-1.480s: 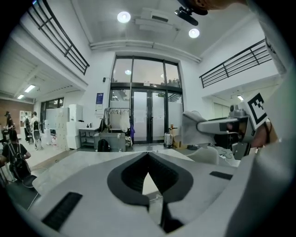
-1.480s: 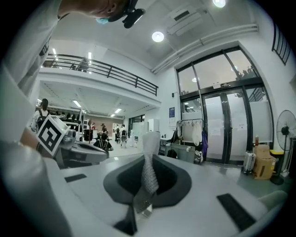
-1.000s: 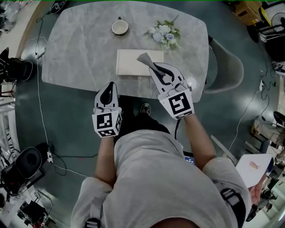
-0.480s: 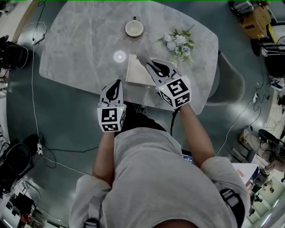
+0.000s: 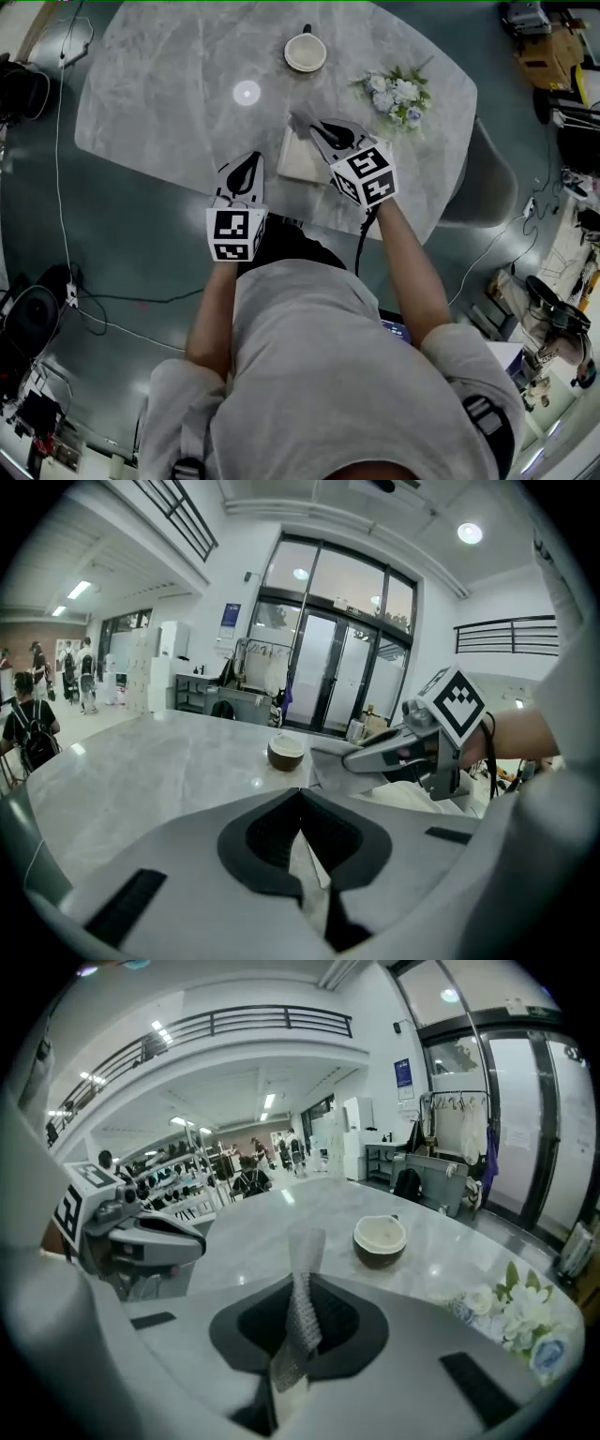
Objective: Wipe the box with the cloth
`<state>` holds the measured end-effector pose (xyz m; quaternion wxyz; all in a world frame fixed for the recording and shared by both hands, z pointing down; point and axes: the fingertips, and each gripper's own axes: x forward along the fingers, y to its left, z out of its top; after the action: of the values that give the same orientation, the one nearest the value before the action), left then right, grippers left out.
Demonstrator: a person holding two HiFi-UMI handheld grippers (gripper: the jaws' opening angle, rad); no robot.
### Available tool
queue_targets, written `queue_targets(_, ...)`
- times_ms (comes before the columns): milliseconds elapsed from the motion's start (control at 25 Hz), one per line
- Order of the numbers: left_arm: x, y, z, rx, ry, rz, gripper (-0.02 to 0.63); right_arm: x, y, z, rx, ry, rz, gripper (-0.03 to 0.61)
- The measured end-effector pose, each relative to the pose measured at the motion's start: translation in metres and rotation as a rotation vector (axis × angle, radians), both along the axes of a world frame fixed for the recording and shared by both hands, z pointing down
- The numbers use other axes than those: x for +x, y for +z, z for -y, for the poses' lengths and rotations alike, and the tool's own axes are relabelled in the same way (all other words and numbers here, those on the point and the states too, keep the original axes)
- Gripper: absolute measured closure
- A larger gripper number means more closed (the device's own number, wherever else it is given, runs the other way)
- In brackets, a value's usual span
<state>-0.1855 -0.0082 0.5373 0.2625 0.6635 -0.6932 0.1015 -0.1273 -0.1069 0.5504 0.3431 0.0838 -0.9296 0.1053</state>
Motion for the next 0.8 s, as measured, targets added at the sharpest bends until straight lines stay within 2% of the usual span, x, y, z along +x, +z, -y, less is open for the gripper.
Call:
queue_targets(200, -0.012, 0.011, 0.009, -0.013, 0.010, -0.011, 0.591, -0.009, 0.019, 0.011, 0.164, -0.025, -0.099, 0.535)
queue_targets(360, -0.013, 0.017, 0.010, -0.025, 0.021, -0.019, 0.591, -0.017, 0.032, 0.008, 0.350, -0.130, -0.207, 0.535)
queue_targets(440, -0.014, 0.018, 0.011, -0.026, 0.026, -0.019, 0.591, -0.020, 0.036, 0.003, 0.402, -0.168, -0.231, 0.535)
queue_targets(560, -0.014, 0.017, 0.009, -0.026, 0.030, -0.020, 0.591, -0.021, 0.038, -0.003, 0.409, -0.167, -0.228, 0.535)
queue_targets(800, -0.010, 0.024, 0.005, -0.035, 0.034, -0.026, 0.591, -0.020, 0.042, -0.007, 0.335, -0.166, -0.227, 0.536)
